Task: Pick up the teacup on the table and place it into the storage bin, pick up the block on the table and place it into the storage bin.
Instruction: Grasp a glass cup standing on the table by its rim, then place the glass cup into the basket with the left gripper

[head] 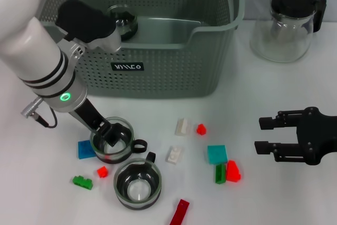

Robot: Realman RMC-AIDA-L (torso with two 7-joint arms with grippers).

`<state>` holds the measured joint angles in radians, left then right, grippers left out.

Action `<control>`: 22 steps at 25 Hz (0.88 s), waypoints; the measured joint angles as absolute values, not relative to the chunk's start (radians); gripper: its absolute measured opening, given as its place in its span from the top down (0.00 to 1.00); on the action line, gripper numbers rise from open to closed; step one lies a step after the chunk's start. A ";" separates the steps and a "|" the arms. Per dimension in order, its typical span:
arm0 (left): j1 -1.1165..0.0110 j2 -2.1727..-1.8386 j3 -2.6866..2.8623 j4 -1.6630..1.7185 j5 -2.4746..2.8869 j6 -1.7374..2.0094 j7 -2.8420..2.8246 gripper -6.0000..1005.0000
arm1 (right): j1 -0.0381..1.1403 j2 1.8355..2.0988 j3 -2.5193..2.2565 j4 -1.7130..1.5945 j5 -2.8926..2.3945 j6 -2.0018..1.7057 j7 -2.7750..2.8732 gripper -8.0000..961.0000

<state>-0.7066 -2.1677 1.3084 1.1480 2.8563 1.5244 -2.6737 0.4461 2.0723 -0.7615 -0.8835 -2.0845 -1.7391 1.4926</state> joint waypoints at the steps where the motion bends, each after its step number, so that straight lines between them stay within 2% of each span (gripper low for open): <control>1: -0.707 -2.167 1.306 1.146 2.856 1.519 -2.679 0.31 | 0.446 2.072 -0.758 -0.884 -2.084 -1.742 1.493 0.33; 4: -0.707 -2.165 1.302 1.146 2.856 1.513 -2.685 0.34 | 0.446 2.071 -0.749 -0.884 -2.085 -1.748 1.493 0.33; 9: -0.707 -2.164 1.304 1.142 2.856 1.513 -2.692 0.57 | 0.446 2.069 -0.747 -0.879 -2.084 -1.755 1.493 0.33; 22: -0.693 -2.156 1.180 1.167 2.847 1.562 -2.647 0.92 | 0.446 2.064 -0.724 -0.871 -2.086 -1.768 1.493 0.33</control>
<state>-0.6933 -2.1562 1.1797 1.1673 2.8470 1.5616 -2.6469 0.4463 2.0645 -0.7239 -0.8713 -2.0860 -1.7684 1.4927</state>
